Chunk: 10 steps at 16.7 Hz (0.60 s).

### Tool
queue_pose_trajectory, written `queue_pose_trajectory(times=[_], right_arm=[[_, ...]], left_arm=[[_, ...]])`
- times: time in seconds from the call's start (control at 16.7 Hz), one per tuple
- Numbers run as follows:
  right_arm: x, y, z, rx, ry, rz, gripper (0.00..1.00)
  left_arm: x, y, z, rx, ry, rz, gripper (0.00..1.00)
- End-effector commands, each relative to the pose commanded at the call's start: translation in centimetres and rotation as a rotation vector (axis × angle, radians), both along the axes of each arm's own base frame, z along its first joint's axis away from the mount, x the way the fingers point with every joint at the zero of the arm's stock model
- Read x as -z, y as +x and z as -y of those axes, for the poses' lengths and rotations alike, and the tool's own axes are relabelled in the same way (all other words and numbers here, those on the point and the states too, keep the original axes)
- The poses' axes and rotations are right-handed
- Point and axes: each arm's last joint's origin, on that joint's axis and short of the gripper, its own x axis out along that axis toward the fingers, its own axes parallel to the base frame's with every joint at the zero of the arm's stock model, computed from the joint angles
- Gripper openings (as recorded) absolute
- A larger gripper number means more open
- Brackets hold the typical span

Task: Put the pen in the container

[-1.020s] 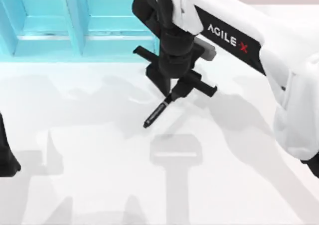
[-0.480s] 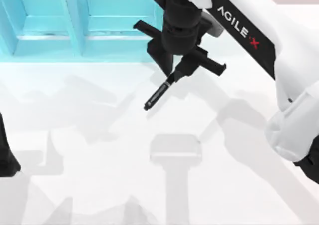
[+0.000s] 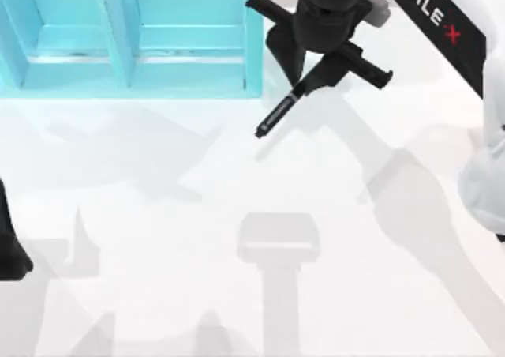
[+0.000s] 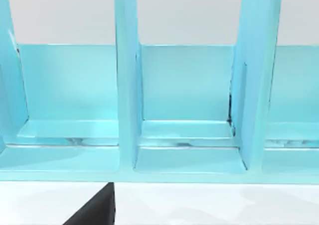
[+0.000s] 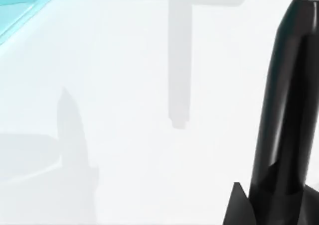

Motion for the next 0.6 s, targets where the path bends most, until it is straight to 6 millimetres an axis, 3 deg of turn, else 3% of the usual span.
queue_pose_trajectory(times=[0.18,0.36,0.48,0.6], right_arm=[[-1.7,2.4,7.7,0.131,0.008,0.004,0.00],[-1.5,3.8,18.2,0.311,0.004,-0.035,0.00],[0.8,3.2,26.7,0.449,-0.023,-0.133,0.00],[2.9,0.2,35.2,0.609,-0.038,-0.245,0.00]], left_arm=[[0.0,0.0,0.0,0.000,0.000,0.000,1.00],[0.0,0.0,0.0,0.000,0.000,0.000,1.00],[0.0,0.0,0.0,0.000,0.000,0.000,1.00],[0.0,0.0,0.0,0.000,0.000,0.000,1.00]])
